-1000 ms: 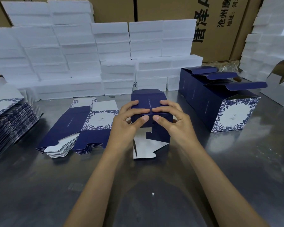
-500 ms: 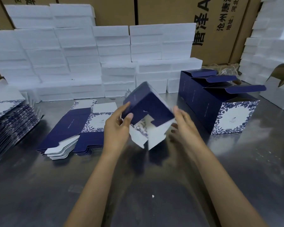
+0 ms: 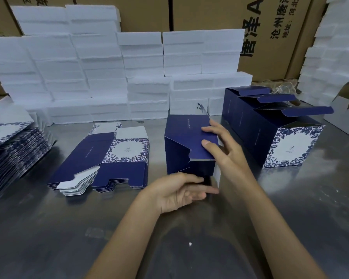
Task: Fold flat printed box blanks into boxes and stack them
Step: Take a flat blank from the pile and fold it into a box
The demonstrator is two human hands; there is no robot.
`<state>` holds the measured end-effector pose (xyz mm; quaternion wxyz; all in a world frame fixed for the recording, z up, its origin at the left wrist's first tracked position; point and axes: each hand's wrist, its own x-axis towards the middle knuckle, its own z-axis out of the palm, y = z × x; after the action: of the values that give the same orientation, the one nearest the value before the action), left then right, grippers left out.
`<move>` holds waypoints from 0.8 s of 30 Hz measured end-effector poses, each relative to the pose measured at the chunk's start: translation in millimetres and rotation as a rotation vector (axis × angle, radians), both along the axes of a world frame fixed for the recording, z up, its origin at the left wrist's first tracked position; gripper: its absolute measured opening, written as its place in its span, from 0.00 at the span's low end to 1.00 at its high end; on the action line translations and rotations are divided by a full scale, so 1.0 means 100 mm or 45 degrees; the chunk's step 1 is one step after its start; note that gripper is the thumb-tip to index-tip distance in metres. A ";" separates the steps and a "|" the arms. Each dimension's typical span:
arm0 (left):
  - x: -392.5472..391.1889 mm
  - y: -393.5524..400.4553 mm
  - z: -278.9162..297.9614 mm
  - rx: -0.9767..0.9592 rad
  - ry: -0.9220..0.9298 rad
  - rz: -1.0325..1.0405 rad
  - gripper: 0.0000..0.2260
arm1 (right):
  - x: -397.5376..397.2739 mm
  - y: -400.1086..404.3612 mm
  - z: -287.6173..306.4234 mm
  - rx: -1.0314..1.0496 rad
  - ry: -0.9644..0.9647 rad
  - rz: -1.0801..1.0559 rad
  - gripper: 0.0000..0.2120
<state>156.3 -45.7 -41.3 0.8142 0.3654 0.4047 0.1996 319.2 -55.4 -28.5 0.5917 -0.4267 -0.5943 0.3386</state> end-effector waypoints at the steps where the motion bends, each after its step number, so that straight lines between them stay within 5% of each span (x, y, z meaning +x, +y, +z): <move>1: -0.01 0.01 0.01 0.075 0.115 -0.105 0.10 | 0.00 0.00 0.00 -0.034 -0.057 0.002 0.11; 4: -0.06 -0.02 0.08 0.364 0.614 -0.119 0.11 | 0.00 0.00 0.00 -0.101 -0.094 0.030 0.11; 10: -0.39 -0.01 0.22 1.144 1.407 0.864 0.11 | 0.03 0.01 0.00 -0.110 -0.079 0.052 0.12; 12: -0.34 -0.02 0.28 1.365 1.097 1.094 0.07 | 0.03 0.02 -0.01 -0.107 -0.069 0.066 0.12; 15: -0.20 -0.08 0.32 1.426 0.626 0.844 0.14 | 0.04 0.02 -0.02 -0.088 -0.082 0.087 0.11; 18: -0.17 -0.03 0.20 1.647 0.694 0.668 0.14 | 0.07 0.01 -0.01 -0.075 -0.138 0.081 0.12; 24: -0.11 0.03 0.09 1.804 0.755 0.854 0.13 | -0.07 0.00 0.01 -0.036 -0.144 -0.031 0.14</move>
<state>145.8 -42.8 -32.4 0.1493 0.6882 0.4683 0.5337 312.3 -55.0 -27.0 0.5552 -0.4607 -0.6166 0.3152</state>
